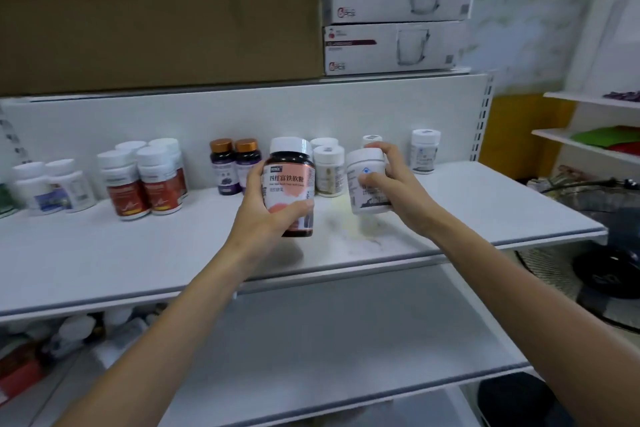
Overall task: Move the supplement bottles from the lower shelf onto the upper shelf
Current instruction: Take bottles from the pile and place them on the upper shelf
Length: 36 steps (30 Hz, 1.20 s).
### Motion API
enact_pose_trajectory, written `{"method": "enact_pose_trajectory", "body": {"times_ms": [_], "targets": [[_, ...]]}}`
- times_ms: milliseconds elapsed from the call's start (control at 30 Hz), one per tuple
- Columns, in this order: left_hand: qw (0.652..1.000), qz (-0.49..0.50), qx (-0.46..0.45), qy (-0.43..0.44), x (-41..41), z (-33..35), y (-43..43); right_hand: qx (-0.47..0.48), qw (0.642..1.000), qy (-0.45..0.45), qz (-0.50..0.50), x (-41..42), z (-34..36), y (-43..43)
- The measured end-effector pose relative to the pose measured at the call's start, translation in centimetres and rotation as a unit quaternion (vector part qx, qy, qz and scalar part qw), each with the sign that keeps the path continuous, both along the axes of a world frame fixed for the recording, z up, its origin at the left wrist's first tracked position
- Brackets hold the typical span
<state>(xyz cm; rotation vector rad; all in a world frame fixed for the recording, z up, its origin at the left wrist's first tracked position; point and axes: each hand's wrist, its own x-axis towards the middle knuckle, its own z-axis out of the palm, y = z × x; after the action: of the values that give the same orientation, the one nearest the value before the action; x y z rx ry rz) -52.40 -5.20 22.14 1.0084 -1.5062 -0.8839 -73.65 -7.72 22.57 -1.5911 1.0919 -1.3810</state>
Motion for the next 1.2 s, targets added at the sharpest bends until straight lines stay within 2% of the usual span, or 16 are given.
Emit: {"method": "enact_pose_trajectory", "body": {"times_ms": [133, 200, 300, 367, 467, 767, 867, 933, 1000, 1033, 1067, 1133, 1200], "targets": [[1.0, -0.024, 0.006, 0.009, -4.4, -0.1, -1.5, -0.019, 0.994, 0.038, -0.096, -5.5, -0.6, -1.7], [0.999, -0.044, 0.002, -0.007, -6.7, -0.4, -2.1, -0.018, 0.983, 0.037, -0.177, -8.1, -1.5, -2.8], [0.997, -0.058, -0.009, -0.04, -9.7, -0.6, -3.3, 0.0, 0.973, 0.031, -0.228, -11.5, -2.2, -4.0], [0.996, -0.072, -0.014, -0.056, -11.4, -0.6, -4.0, 0.003, 0.964, 0.093, -0.25, -13.8, -1.8, -5.0], [0.993, -0.087, -0.013, -0.073, -13.2, -0.5, -4.8, 0.013, 0.929, 0.202, -0.311, -16.6, -1.0, -6.4], [0.994, -0.085, -0.004, -0.072, -14.0, -0.3, -6.5, 0.079, 0.914, 0.213, -0.335, -17.1, -0.5, -10.4], [0.994, -0.064, -0.028, -0.083, -13.3, -0.2, -6.2, 0.116, 0.906, 0.218, -0.343, -16.7, -1.0, -10.4], [0.994, -0.056, -0.042, -0.08, -12.6, -0.2, -5.9, 0.067, 0.889, 0.236, -0.386, -16.2, -0.8, -9.9], [0.995, -0.047, -0.047, -0.072, -11.8, -0.2, -5.8, -0.069, 0.882, 0.203, -0.42, -14.8, -0.1, -9.0], [0.996, -0.039, -0.047, -0.066, -11.4, -0.1, -5.7, -0.134, 0.886, 0.165, -0.413, -13.4, 0.3, -8.3], [0.997, -0.028, -0.042, -0.058, -10.9, 0.0, -5.5, -0.171, 0.904, 0.118, -0.373, -11.6, 0.8, -7.5], [0.999, -0.004, -0.029, -0.036, -9.5, 0.2, -5.0, -0.163, 0.962, 0.027, -0.217, -6.9, 1.3, -5.7], [0.999, 0.025, -0.027, -0.019, -7.4, 0.3, -4.3, -0.133, 0.988, -0.021, -0.074, -2.4, 1.4, -4.2]]}}
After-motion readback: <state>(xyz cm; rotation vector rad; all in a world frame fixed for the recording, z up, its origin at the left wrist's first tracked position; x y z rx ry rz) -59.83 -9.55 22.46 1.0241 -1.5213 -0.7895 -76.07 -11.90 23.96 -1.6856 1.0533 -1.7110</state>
